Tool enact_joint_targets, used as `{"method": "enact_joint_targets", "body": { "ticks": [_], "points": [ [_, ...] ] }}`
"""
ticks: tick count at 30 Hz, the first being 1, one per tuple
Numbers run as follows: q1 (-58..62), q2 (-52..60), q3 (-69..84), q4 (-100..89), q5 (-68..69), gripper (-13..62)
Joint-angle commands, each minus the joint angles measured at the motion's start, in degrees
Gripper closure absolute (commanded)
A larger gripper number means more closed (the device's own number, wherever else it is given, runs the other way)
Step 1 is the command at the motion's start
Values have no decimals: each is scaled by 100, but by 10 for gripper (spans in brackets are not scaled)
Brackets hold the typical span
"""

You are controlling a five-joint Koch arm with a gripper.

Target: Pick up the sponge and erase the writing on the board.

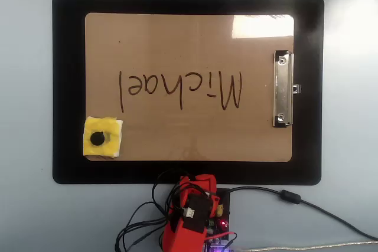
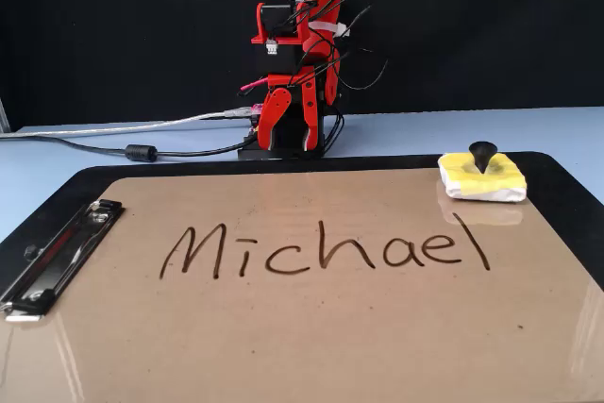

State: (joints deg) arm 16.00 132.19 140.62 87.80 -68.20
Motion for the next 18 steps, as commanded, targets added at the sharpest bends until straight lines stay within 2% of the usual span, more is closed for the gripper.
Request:
{"method": "enact_joint_targets", "body": {
  "ticks": [1,15,18],
  "points": [
    [18,246,105,378,-79,149],
    [-26,255,53,316,-88,150],
    [-475,264,-686,141,-97,155]
  ]
}}
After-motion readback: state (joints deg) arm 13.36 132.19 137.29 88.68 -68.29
